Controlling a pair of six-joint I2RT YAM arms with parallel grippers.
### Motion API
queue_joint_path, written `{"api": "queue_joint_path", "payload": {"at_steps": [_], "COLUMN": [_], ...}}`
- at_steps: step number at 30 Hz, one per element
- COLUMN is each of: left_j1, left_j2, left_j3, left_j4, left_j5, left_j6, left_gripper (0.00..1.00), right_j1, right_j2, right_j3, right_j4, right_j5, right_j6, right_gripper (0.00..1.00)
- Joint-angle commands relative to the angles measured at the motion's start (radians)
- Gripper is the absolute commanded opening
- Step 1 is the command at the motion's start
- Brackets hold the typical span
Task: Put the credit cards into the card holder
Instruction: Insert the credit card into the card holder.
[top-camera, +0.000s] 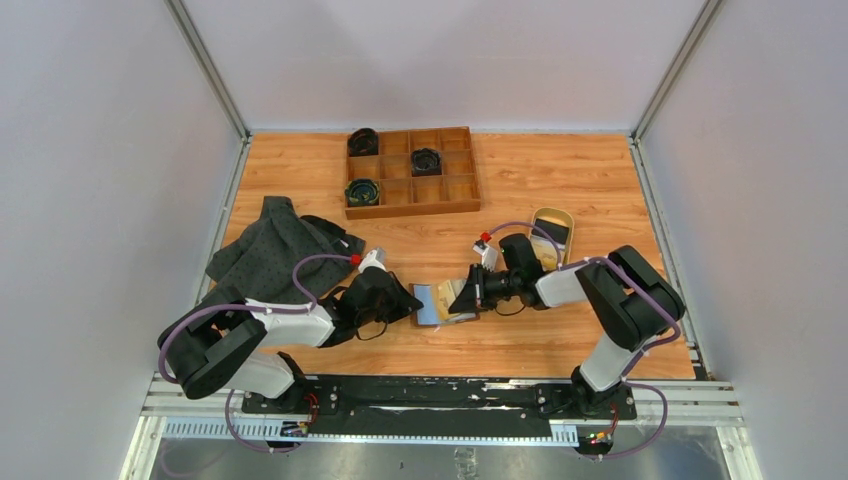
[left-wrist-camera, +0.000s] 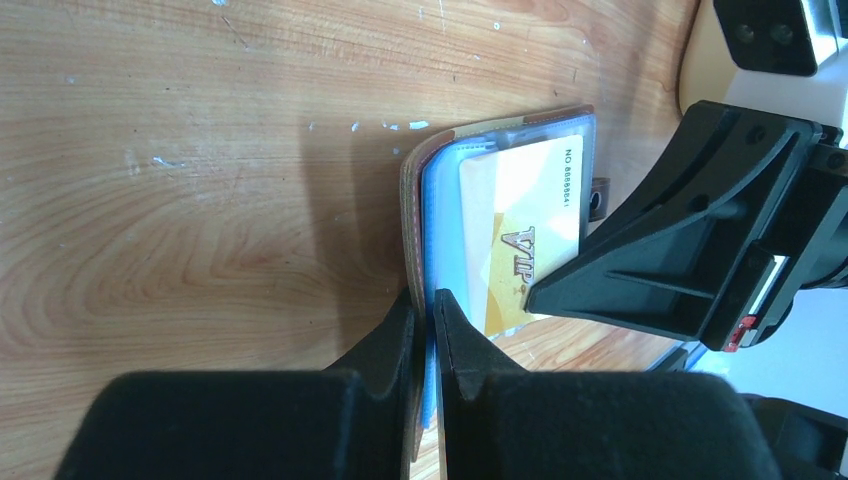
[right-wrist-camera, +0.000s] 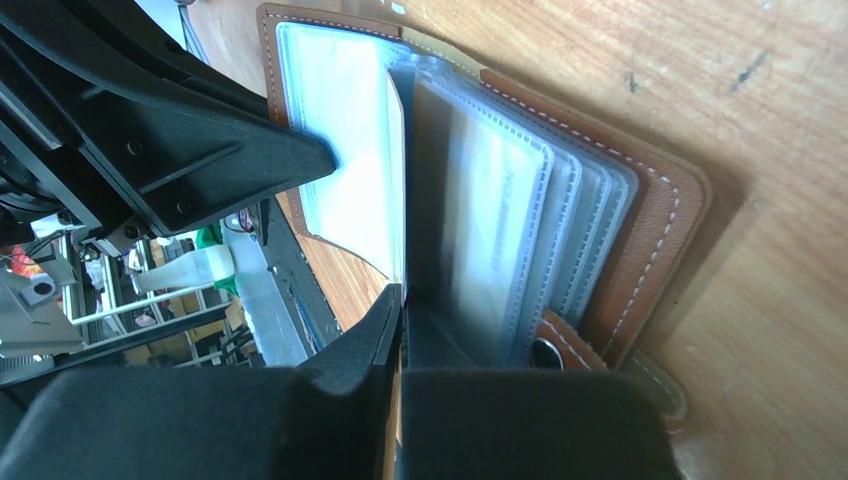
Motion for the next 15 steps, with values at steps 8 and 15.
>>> {"api": "queue_joint_path", "payload": {"at_steps": [8,15], "left_j1": [-0.008,-0.008], "left_j2": [0.006,0.015], "left_j3": [-0.01,-0.01], "left_j4": [0.029,0.038], "left_j5": [-0.005,0.0], "left_j6": [-0.003,-0.004], "left_gripper": [0.07,0.08], "right_j1": [0.054,0.08], "right_j2": [0.078,0.111], "right_j3": [0.009,0.033], "right_j4": [0.006,0.014], "right_j5": [-0.023,-0.056], "right_j6": [0.01,0.022], "right_gripper": [0.0,0.07]}}
